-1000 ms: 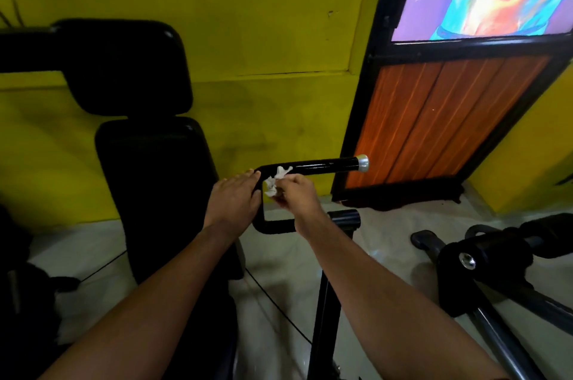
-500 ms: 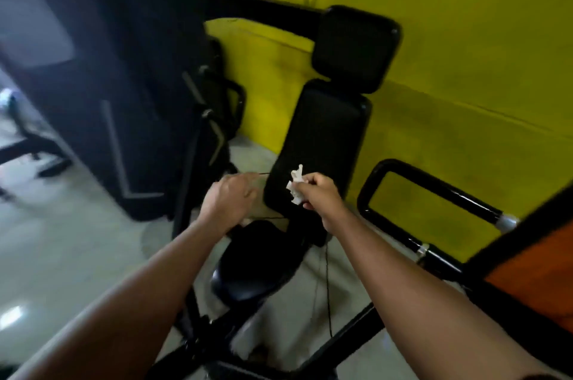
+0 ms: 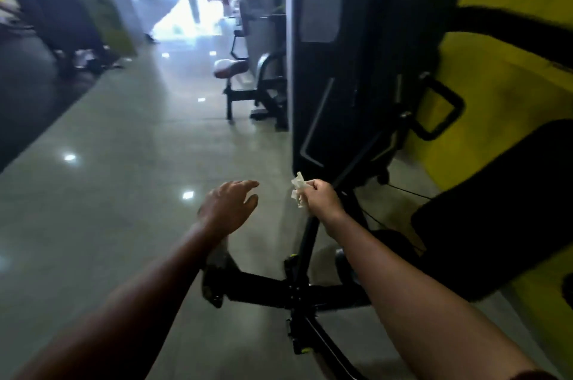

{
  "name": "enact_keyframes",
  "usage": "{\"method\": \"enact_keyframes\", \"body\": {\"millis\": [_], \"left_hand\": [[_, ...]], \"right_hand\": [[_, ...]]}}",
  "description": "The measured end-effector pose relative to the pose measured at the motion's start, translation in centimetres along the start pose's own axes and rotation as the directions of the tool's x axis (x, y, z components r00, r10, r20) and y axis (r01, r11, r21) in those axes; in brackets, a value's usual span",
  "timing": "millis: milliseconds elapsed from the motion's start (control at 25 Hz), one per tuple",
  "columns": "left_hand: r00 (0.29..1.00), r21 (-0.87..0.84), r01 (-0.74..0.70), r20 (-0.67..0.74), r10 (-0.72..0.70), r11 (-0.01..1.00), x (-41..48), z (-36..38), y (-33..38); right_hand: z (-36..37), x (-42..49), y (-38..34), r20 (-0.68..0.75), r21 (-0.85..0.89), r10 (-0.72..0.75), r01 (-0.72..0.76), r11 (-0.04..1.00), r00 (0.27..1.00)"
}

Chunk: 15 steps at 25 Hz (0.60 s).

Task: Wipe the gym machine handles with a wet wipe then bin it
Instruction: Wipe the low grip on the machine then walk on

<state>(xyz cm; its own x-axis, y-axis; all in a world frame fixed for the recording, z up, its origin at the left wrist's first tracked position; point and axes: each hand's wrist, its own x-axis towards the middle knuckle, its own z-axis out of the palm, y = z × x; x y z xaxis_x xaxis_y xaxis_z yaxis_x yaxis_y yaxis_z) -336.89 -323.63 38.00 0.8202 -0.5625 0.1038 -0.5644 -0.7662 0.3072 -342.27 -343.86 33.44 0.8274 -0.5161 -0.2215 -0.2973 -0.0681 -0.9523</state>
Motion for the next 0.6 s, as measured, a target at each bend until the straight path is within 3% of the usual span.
{"method": "enact_keyframes", "body": {"millis": [120, 280, 440, 600], "left_hand": [[0.986, 0.006, 0.163, -0.037, -0.162, 0.987, -3.4, -3.2, -10.1], [0.957, -0.008, 0.278, -0.078, -0.278, 0.960, -5.8, -7.7, -23.3], [0.961, 0.053, 0.275, -0.043, -0.273, 0.960, -5.7, -11.5, -34.7], [0.965, 0.041, 0.261, -0.029, -0.260, 0.965, -1.7, -13.4, -42.0]], "right_hand": [[10.9, 1.0, -2.0, 0.155, -0.027, -0.030, 0.035, 0.999, 0.987], [24.5, 2.0, -5.4, 0.230, 0.012, -0.072, 0.072, 0.997, 0.970], [37.0, 3.9, -9.1, 0.265, 0.001, -0.101, 0.104, 0.995, 0.959], [43.9, 8.3, -11.0, 0.236, -0.065, -0.089, 0.107, 0.992, 0.968]]}}
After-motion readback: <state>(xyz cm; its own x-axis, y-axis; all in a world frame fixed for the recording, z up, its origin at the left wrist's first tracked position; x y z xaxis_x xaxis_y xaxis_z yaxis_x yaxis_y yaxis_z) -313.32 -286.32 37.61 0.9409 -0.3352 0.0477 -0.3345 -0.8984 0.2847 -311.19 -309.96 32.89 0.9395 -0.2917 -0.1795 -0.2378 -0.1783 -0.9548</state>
